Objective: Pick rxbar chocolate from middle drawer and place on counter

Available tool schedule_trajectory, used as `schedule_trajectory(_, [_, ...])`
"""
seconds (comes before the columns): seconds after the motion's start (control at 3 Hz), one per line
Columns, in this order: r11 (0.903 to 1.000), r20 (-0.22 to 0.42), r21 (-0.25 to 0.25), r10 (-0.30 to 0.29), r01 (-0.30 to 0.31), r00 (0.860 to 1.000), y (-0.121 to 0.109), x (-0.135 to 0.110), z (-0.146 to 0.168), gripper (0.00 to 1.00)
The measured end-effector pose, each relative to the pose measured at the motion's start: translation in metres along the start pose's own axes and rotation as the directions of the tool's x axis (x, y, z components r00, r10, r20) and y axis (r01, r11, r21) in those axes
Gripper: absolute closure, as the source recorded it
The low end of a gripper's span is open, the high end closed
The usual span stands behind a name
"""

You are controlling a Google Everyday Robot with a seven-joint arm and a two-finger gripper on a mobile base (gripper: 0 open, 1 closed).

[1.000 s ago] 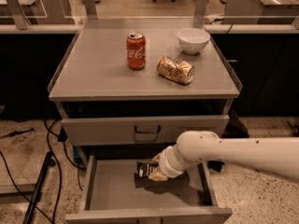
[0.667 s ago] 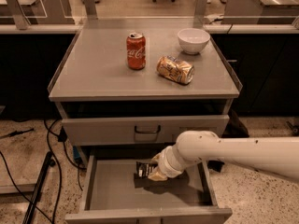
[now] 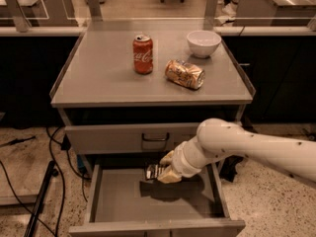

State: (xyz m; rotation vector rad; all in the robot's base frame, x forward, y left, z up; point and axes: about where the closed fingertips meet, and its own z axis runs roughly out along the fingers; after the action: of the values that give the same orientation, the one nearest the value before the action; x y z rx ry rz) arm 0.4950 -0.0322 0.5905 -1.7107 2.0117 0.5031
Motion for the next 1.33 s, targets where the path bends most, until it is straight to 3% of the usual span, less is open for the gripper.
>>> schedule_trajectory(0.33, [0.9996, 0.024, -0.023, 0.016, -0.015, 1.000, 0.011, -0.025, -0.049, 1.00])
schedule_trajectory(0.67, [0.9998, 0.099, -0.016, -0.011, 0.013, 0.995, 0.022, -0.072, -0.110, 1.00])
schedule_trajectory(1.0, [0.9998, 0.098, -0.017, -0.011, 0.013, 0.995, 0.022, -0.073, -0.111, 1.00])
schedule_trajectory(1.33, [0.9997, 0.087, -0.008, -0.024, 0.024, 0.996, 0.025, -0.096, -0.131, 1.00])
